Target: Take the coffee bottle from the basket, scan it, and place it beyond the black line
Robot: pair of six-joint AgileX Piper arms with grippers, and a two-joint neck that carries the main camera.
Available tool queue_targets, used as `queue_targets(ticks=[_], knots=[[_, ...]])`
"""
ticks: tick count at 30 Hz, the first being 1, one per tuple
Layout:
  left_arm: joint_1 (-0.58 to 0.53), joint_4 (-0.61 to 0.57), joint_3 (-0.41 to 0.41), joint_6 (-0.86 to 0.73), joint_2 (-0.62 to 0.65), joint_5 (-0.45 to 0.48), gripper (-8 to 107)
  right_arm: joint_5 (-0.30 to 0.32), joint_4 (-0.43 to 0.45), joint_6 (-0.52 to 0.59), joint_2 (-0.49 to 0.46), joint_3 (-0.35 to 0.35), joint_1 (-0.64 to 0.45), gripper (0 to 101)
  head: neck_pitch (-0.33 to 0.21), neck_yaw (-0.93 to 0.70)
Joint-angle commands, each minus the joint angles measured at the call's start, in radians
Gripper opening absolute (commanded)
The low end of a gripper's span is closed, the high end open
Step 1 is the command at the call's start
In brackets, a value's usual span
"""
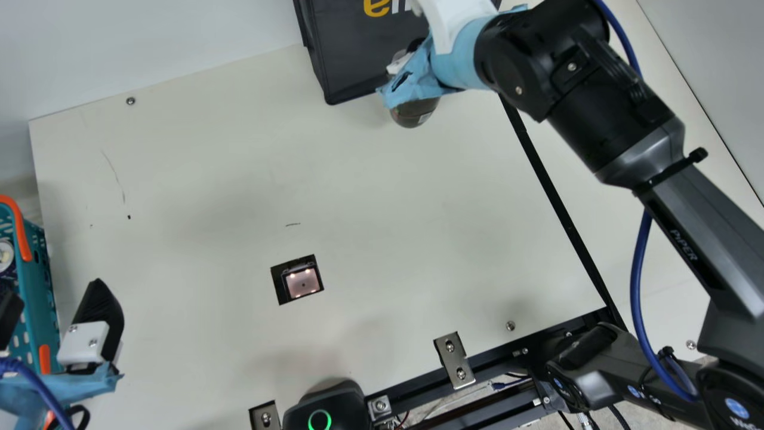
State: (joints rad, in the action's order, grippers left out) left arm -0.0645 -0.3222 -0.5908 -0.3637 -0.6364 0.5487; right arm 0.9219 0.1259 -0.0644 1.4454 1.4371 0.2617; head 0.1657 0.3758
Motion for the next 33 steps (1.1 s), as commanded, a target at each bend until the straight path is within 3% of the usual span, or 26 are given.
queue_targets(ticks=[1,18,33], knots=[[0.000,0.000,0.000,0.000,0.000,0.000,90,-0.003,-0.010,0.013,0.002,0.001,-0.039,0,-0.027,0.001],[0.000,0.000,0.000,0.000,0.000,0.000,90,-0.026,-0.109,0.131,0.046,0.025,-0.319,0,-0.027,0.001],[0.000,0.000,0.000,0.000,0.000,0.000,90,-0.048,-0.176,0.216,0.114,0.062,-0.491,0,-0.027,0.001]])
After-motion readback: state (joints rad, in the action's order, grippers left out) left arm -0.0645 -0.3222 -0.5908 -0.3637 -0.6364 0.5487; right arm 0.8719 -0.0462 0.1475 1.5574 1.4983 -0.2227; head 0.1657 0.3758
